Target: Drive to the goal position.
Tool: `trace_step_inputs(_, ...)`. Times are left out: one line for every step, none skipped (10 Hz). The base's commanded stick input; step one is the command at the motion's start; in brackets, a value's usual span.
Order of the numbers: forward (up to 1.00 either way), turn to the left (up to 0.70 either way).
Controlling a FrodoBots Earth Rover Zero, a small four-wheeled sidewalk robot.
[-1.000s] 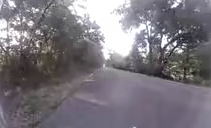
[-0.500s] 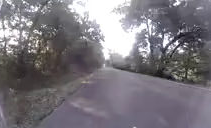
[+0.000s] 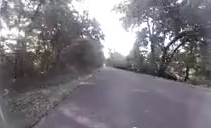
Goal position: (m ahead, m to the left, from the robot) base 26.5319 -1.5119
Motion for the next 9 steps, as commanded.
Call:
trace_step_inputs(0.70,0.00)
trace_step_inputs(0.70,0.00)
trace_step_inputs(0.70,0.00)
trace_step_inputs(0.70,0.00)
trace_step_inputs(0.70,0.00)
trace_step_inputs(0.70,0.00)
trace_step_inputs(0.70,0.00)
trace_step_inputs(0.70,0.00)
trace_step_inputs(0.70,0.00)
